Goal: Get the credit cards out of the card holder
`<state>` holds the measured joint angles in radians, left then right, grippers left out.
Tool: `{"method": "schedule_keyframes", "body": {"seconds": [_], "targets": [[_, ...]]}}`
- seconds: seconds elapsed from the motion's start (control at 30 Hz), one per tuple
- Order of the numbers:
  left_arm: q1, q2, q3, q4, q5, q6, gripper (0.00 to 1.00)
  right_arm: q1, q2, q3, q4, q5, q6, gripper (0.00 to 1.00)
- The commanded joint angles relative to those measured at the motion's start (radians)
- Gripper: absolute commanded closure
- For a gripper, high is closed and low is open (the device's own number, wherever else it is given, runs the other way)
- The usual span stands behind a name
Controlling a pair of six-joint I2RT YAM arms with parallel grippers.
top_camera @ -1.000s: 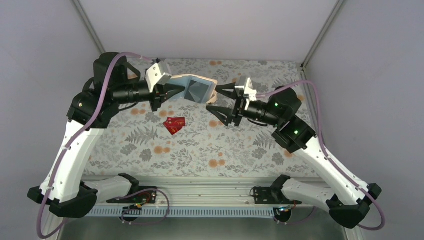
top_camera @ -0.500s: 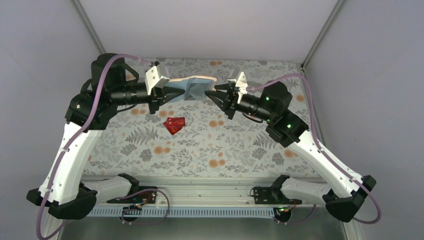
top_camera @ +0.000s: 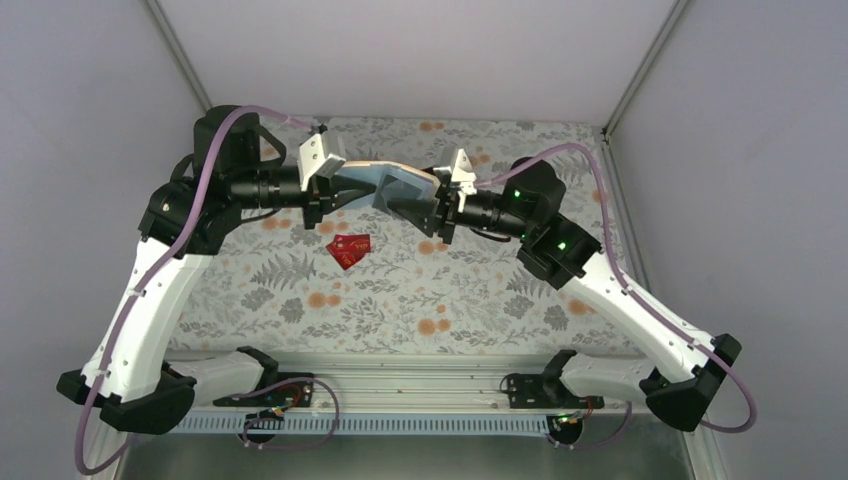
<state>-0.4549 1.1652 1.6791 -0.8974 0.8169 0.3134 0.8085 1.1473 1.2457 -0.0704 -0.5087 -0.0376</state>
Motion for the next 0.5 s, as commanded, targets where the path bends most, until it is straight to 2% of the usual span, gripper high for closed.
{"method": "schedule_keyframes", "body": {"seconds": [0.0,0.07,0.17,0.23,0.33,0.4,0.47], "targets": [[-0.002,0.008,0.016,0.032,0.033,-0.012,0.98,0.018,-0.023,0.004,0.025,-0.117,-0.054,0.5],[-0.002,0.008,0.034,0.031,0.009,-0.012,0.98,0.016,-0.066,-0.024,-0.01,-0.183,-0.1,0.4],[-0.002,0.008,0.058,0.017,-0.005,0.01,0.98,0.008,-0.135,-0.068,-0.079,-0.136,-0.152,0.31],[-0.002,0.005,0.059,0.008,0.016,0.028,0.98,-0.005,-0.174,-0.098,-0.088,-0.056,-0.147,0.32],[-0.003,0.003,0.057,-0.002,0.055,0.041,0.98,-0.018,-0.191,-0.096,-0.098,0.011,-0.129,0.44],[-0.003,0.0,0.059,-0.007,0.074,0.045,0.98,-0.021,-0.185,-0.08,-0.096,0.024,-0.117,0.45],[-0.003,0.0,0.06,-0.005,0.07,0.045,0.98,-0.02,-0.174,-0.067,-0.094,0.013,-0.11,0.42]]}}
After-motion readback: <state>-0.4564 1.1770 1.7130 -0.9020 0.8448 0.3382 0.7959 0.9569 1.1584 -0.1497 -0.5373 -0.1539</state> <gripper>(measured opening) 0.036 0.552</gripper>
